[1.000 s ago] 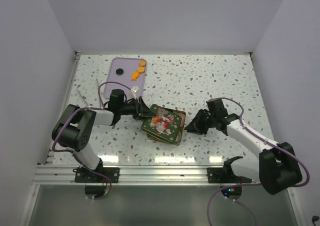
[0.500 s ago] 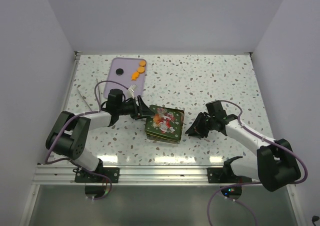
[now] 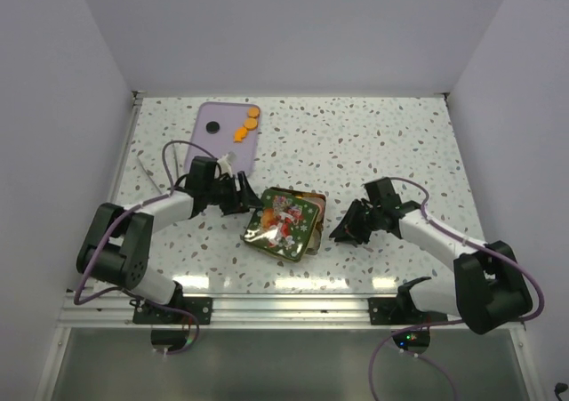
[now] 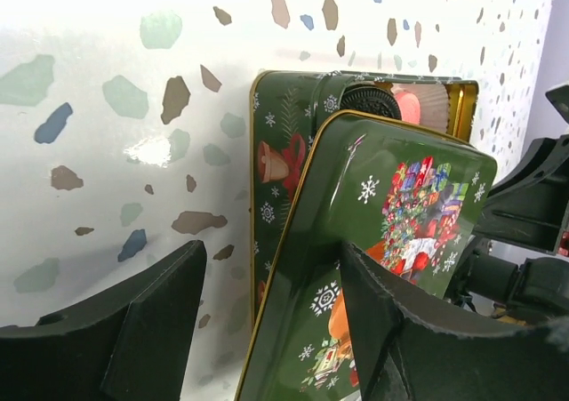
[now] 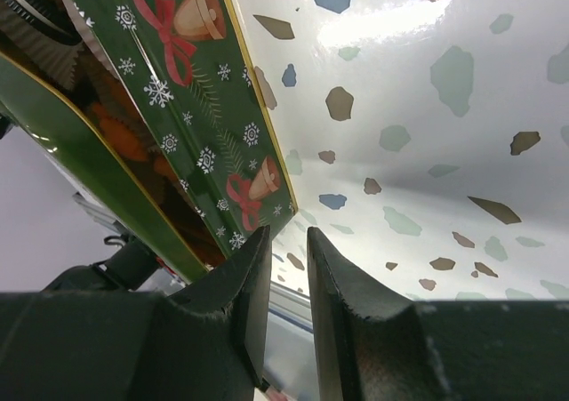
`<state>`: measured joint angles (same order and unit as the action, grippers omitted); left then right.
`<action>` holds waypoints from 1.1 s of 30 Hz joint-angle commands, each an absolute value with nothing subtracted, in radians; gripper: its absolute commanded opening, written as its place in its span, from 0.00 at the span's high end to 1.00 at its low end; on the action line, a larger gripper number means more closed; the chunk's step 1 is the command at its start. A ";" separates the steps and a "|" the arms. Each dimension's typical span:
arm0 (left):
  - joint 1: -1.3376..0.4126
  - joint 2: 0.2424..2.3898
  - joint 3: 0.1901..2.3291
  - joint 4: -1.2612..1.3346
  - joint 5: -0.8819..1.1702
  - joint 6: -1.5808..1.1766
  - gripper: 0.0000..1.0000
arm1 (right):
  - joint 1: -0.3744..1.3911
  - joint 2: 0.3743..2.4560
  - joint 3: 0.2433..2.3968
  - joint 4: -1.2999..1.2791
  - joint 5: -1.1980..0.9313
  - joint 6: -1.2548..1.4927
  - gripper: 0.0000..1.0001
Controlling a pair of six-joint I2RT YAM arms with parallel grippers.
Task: Pack the cookies
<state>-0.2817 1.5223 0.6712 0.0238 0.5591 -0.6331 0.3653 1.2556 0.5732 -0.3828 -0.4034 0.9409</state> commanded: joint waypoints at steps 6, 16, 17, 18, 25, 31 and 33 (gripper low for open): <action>-0.279 1.477 0.690 -0.092 0.472 -0.574 0.33 | 0.364 1.273 0.617 -0.368 -0.413 0.928 0.73; -0.298 1.514 0.684 -0.054 0.466 -0.672 0.37 | 0.367 1.255 0.611 -0.353 -0.423 0.942 0.74; -0.298 1.520 0.689 -0.060 0.456 -0.676 0.38 | 0.367 1.250 0.607 -0.353 -0.422 0.940 0.74; -0.299 1.531 0.693 -0.061 0.453 -0.686 0.38 | 0.367 1.243 0.603 -0.357 -0.422 0.942 0.74; -0.318 1.588 0.784 -0.115 0.419 -0.719 0.39 | 0.367 1.227 0.587 -0.359 -0.417 0.943 0.73; -0.321 1.624 0.854 -0.175 0.391 -0.736 0.40 | 0.367 1.232 0.598 -0.359 -0.414 0.942 0.73; -0.324 1.631 0.865 -0.186 0.388 -0.745 0.41 | 0.368 1.239 0.600 -0.353 -0.416 0.942 0.73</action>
